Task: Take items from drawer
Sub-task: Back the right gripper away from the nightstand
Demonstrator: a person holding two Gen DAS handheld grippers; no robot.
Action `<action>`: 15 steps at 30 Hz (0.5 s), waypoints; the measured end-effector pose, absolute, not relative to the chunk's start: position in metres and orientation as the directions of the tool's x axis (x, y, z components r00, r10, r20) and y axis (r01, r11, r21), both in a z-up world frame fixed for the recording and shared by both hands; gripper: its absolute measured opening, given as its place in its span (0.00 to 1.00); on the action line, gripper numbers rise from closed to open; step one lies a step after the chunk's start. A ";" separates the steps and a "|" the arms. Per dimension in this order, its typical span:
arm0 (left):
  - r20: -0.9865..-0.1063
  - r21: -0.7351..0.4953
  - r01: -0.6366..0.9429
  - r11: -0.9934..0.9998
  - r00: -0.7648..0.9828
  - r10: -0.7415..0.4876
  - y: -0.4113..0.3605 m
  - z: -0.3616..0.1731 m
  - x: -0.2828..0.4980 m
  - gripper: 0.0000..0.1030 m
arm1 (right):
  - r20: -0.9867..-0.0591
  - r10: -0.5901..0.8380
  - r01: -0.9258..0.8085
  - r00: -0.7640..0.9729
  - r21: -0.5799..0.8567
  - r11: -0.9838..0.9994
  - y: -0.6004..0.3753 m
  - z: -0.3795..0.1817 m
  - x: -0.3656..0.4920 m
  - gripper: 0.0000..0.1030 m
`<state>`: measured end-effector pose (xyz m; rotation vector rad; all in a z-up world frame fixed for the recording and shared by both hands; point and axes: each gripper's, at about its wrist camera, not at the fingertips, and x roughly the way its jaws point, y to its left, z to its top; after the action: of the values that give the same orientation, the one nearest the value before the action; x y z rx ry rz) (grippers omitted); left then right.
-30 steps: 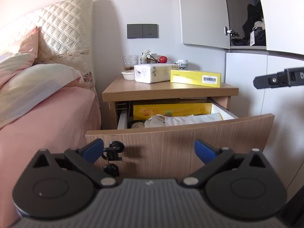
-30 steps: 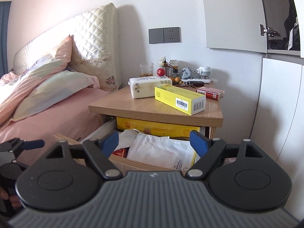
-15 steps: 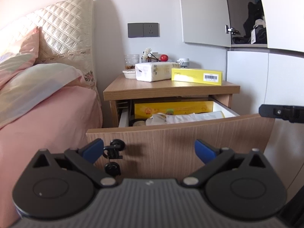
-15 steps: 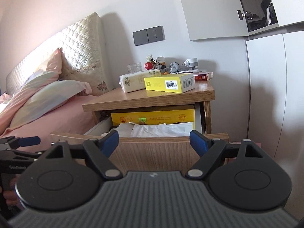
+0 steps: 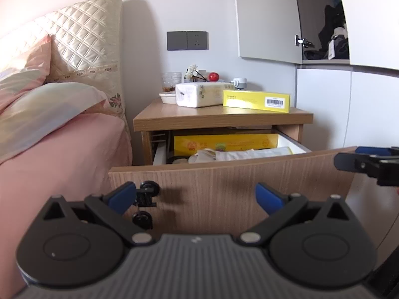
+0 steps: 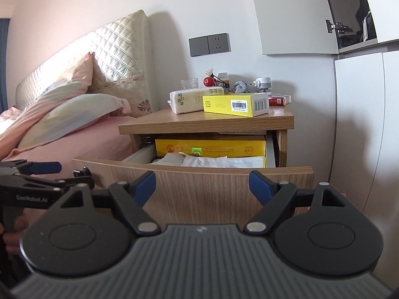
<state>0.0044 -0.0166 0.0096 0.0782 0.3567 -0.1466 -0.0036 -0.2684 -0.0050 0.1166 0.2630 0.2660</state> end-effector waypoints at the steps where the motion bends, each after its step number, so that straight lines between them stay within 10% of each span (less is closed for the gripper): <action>1: -0.355 0.051 0.150 0.987 0.927 -0.122 -0.017 0.009 0.006 1.00 | -0.239 0.277 -0.246 0.931 0.149 0.958 -0.269 -0.005 -0.004 0.81; 15: -0.334 0.109 0.106 0.988 0.940 -0.064 -0.021 0.002 0.000 1.00 | -0.218 0.322 -0.277 0.921 0.215 0.937 -0.275 -0.005 -0.011 0.81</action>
<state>-0.0001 -0.0210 0.0016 0.1263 0.3363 -0.0869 -0.0106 -0.2752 -0.0052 0.1816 0.2542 0.3094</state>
